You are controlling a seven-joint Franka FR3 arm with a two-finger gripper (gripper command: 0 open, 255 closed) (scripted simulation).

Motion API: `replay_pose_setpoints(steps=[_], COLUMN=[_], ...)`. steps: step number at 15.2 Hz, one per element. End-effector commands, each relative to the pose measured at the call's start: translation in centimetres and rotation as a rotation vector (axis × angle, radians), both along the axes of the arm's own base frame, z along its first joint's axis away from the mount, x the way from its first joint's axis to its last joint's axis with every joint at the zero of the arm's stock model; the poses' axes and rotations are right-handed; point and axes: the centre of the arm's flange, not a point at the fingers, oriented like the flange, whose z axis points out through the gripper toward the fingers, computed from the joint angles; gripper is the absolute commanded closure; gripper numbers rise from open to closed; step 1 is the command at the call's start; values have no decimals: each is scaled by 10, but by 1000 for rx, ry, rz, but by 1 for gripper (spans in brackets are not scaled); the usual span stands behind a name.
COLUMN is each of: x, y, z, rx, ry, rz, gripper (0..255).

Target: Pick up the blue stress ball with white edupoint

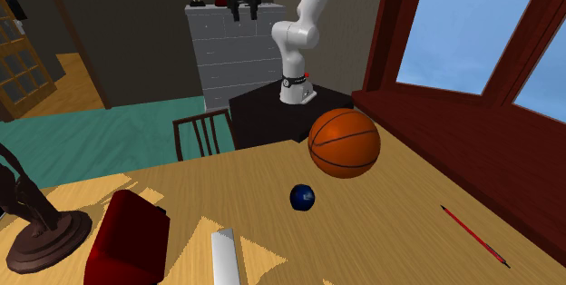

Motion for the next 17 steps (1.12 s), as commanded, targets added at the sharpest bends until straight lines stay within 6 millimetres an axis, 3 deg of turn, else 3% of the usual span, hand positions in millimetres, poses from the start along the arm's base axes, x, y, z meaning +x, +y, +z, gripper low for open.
replay_pose_setpoints(steps=[1, 17], x=[0, 63], y=[0, 143], z=[0, -139], rx=[0, 46], ry=[0, 55], rz=[0, -66], gripper=[0, 0])
